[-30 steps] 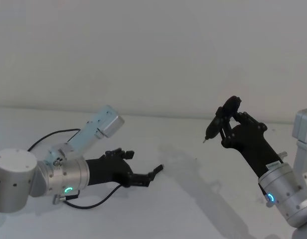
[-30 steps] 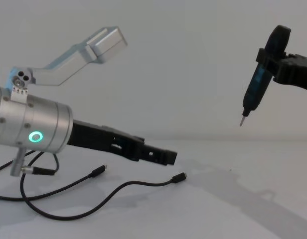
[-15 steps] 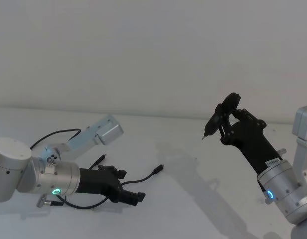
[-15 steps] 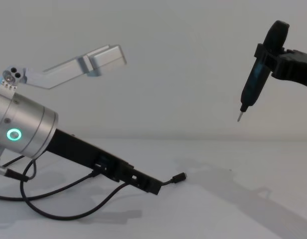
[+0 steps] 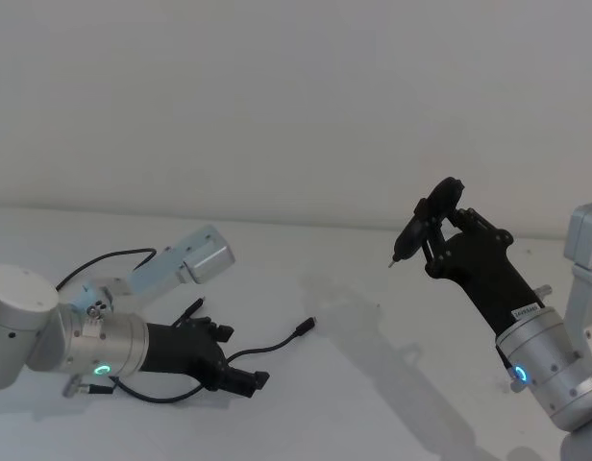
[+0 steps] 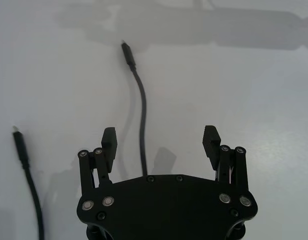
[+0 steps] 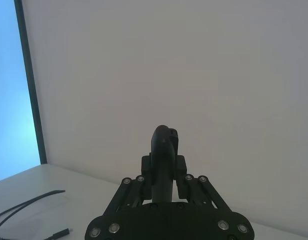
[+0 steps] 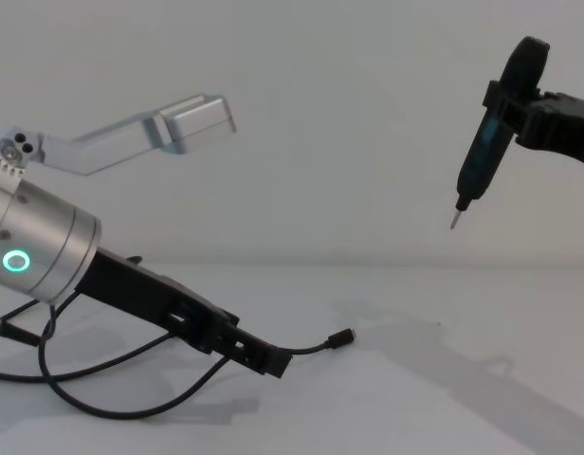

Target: Pick up the data cable with the one hand.

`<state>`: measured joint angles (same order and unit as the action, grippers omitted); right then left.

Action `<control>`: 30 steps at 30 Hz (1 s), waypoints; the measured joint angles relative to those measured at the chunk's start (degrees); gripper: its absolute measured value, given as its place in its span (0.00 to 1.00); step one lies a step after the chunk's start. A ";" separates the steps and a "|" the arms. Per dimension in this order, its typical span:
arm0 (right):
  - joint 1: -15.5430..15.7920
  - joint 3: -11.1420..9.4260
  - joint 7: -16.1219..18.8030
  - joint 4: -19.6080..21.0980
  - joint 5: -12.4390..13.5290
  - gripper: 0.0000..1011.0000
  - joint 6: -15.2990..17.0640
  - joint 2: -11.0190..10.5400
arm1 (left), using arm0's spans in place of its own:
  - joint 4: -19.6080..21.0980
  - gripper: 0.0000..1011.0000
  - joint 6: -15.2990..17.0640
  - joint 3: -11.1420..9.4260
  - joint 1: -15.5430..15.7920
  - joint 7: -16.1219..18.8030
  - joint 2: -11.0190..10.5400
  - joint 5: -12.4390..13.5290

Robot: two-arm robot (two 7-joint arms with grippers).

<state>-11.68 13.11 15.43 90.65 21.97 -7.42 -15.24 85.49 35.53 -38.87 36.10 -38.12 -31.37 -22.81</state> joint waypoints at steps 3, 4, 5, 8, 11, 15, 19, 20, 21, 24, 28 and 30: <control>-0.01 0.00 0.01 -0.01 0.01 0.27 -0.02 0.01 | -0.03 0.99 -1.23 -0.11 -0.12 0.80 0.02 0.63; -0.02 0.00 0.02 -0.02 0.02 0.27 -0.02 0.02 | -0.17 0.99 -2.10 -0.21 -0.28 1.35 0.10 1.05; -0.02 0.00 0.02 -0.03 0.02 0.27 -0.03 0.02 | -0.22 0.99 -2.56 -0.22 -0.33 1.63 0.14 1.26; -0.04 0.00 0.04 -0.05 0.02 0.27 -0.04 0.03 | -0.67 0.99 -4.51 -0.31 -0.73 2.76 0.49 2.09; -0.06 0.00 0.05 -0.06 0.02 0.27 -0.05 0.03 | -1.19 0.99 -6.28 -0.33 -1.10 3.77 0.90 2.78; -0.07 0.00 0.07 -0.08 0.02 0.27 -0.06 0.03 | -1.89 0.99 -7.80 -0.33 -1.47 4.57 1.44 3.32; -0.08 0.00 0.08 -0.08 0.02 0.27 -0.06 0.03 | -2.58 0.99 -8.59 -0.33 -1.81 5.00 1.91 3.56; -0.09 0.00 0.08 -0.08 0.02 0.27 -0.06 0.03 | -2.83 0.99 -8.74 -0.32 -1.96 5.11 2.08 3.59; -0.09 0.00 0.08 -0.08 0.02 0.27 -0.07 0.03 | -2.96 0.99 -8.78 -0.30 -2.05 5.16 2.18 3.59; -0.09 0.00 0.08 -0.08 0.02 0.27 -0.07 0.03 | -3.28 0.99 -8.82 -0.17 -2.40 5.36 2.36 3.60; -0.09 0.00 0.08 -0.08 0.02 0.27 -0.07 0.03 | -3.55 0.99 -8.82 0.16 -2.89 5.67 2.54 3.57; -0.09 0.00 0.08 -0.08 0.02 0.27 -0.07 0.03 | -3.65 0.99 -8.78 0.38 -3.16 5.83 2.62 3.52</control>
<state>-11.78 13.11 15.52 90.57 21.99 -7.49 -15.21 81.84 26.75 -38.48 32.94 -32.30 -28.75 -19.29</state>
